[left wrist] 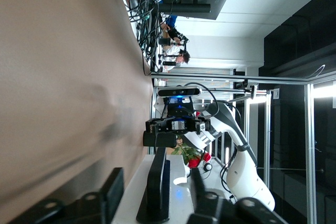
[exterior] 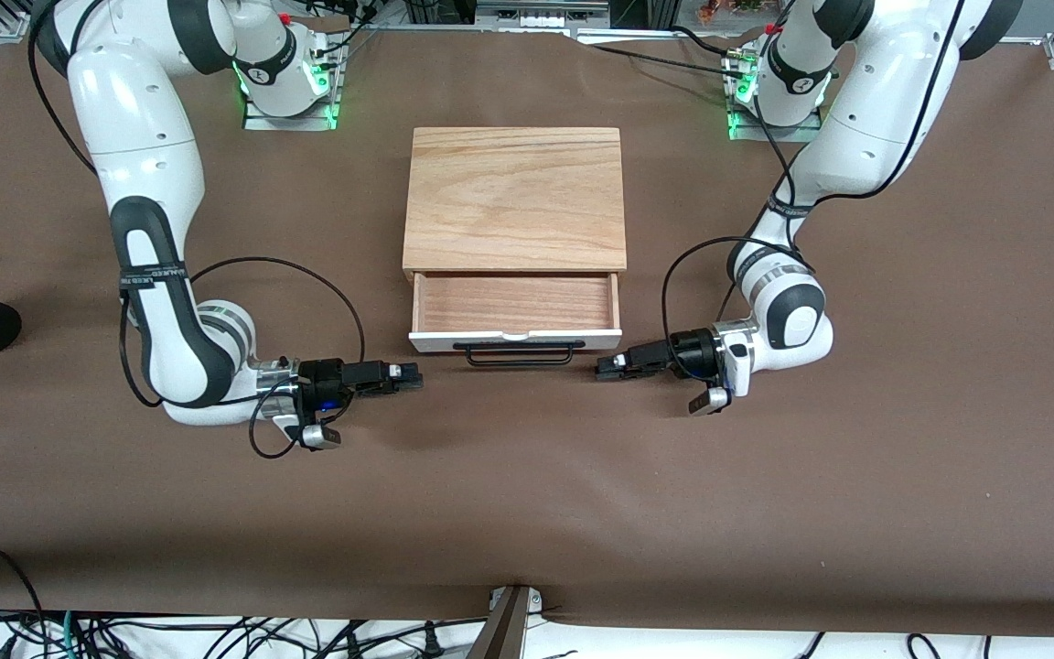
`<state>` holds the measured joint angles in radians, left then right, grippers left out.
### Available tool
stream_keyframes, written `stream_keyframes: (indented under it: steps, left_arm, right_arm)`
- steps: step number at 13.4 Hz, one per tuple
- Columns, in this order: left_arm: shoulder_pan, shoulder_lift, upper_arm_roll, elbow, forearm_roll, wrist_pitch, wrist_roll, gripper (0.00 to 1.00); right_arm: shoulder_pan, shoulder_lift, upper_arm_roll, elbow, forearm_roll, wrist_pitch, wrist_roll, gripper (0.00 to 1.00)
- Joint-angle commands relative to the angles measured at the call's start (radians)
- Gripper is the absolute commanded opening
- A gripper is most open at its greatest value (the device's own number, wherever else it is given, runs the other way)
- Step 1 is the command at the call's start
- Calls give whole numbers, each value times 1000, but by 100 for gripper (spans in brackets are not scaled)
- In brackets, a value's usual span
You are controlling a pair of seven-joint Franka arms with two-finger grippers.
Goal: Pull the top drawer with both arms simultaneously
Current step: 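Open both grippers and draw them back from the handle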
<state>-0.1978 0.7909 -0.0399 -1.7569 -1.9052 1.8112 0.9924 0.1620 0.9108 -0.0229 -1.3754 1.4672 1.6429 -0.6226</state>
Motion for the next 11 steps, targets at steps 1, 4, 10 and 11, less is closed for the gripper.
stream_keyframes:
  steps: [1, 4, 10, 11]
  left_arm:
    - [0, -33, -2, -27, 18, -10, -18, 100]
    - [-8, -96, 44, -67, 21, -12, -49, 100]
    - [-5, -265, 205, -99, 331, 11, -138, 100]
    - [-3, -306, 213, -116, 372, 22, -182, 100]
  right_arm:
    - [-1, -85, -28, -10, -135, -2, 114, 100]
    - [-2, -176, -35, 25, -400, -2, 252, 100]
    - [2, -378, -40, 52, -996, -35, 420, 100]
    - [4, -418, -48, 53, -1071, -82, 428, 100]
